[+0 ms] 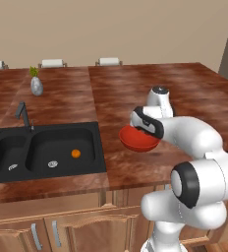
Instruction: Pick the carrots from the cabinet and place them in one bowl. Pick the tangerine from the sink and place it in the other bowl.
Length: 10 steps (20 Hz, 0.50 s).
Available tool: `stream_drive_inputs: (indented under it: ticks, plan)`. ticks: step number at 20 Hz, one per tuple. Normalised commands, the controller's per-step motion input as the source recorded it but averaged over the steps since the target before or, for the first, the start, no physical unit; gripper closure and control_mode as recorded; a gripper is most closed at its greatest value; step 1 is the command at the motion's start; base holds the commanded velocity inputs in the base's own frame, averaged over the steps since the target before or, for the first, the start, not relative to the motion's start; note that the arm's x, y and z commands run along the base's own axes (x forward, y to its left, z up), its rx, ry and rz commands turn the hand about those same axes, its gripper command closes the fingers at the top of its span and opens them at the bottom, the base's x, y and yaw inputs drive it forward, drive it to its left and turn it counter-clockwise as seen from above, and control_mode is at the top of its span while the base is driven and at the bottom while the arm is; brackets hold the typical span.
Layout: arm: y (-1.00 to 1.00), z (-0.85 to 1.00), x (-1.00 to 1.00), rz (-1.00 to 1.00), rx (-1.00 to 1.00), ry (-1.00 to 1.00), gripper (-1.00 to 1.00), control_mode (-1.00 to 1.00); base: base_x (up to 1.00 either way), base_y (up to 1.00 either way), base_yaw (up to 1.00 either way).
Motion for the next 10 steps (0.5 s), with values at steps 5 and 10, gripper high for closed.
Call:
stream_drive_inputs:
  ticks: [5,10]
  plan:
    - [0.00,-0.05,0.09,0.00,0.00,0.00,1.00,-1.00,0.00,0.00,0.00]
    - [-0.01,-0.04,0.15,0.00,0.00,0.00,1.00,-1.00,0.00,0.00,0.00]
